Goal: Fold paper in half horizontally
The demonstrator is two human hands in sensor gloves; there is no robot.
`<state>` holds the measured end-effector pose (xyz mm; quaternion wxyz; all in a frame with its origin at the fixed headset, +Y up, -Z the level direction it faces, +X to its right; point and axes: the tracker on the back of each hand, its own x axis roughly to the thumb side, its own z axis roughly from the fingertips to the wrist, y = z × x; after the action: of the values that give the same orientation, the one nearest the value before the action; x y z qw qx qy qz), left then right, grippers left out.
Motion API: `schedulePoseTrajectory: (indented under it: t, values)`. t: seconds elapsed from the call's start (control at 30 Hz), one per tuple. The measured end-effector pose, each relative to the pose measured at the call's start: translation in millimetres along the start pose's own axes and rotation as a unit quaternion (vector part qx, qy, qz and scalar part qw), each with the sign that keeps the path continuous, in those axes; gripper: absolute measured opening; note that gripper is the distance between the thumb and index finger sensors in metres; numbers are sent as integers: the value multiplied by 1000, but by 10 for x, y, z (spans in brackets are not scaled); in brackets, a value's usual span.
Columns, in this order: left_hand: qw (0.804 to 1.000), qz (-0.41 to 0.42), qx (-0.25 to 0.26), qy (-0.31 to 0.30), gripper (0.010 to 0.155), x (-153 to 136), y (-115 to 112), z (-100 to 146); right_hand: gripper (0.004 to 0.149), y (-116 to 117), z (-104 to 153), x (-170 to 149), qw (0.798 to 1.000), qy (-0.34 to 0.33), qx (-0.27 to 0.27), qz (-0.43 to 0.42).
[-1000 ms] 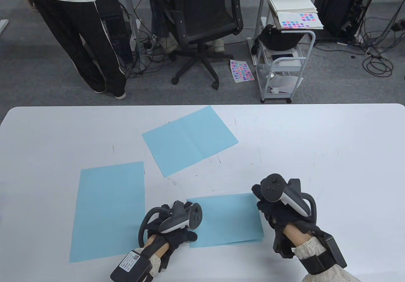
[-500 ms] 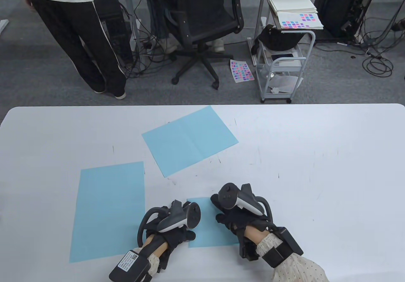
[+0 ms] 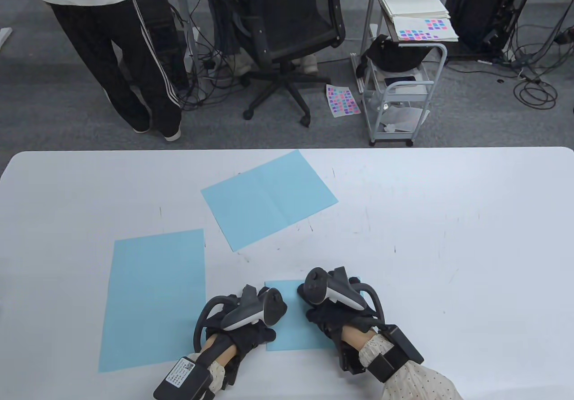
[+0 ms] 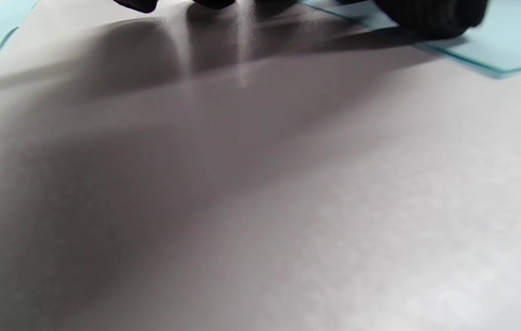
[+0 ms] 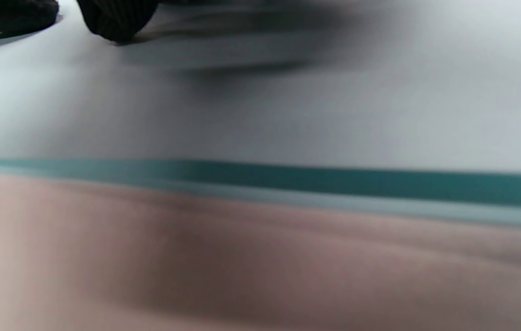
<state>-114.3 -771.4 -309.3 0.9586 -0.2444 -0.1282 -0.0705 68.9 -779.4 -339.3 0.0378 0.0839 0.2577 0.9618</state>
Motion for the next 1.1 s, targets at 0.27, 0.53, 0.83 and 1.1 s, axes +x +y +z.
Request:
schedulePoseTrajectory:
  t: [0.27, 0.53, 0.83, 1.1]
  values:
    - [1000, -2, 0, 8, 66, -16, -5, -1, 67, -48, 1, -66, 1000, 14, 2, -1]
    - [1000, -2, 0, 9, 66, -16, -7, 1, 66, -81, 4, -155, 1000, 27, 2, -7]
    - [1000, -3, 0, 10, 66, -18, -12, -1, 65, -120, 20, -348, 998, 55, 7, -23]
    - [1000, -3, 0, 11, 66, -17, -13, 1, 65, -141, 30, -498, 996, 73, 13, -46]
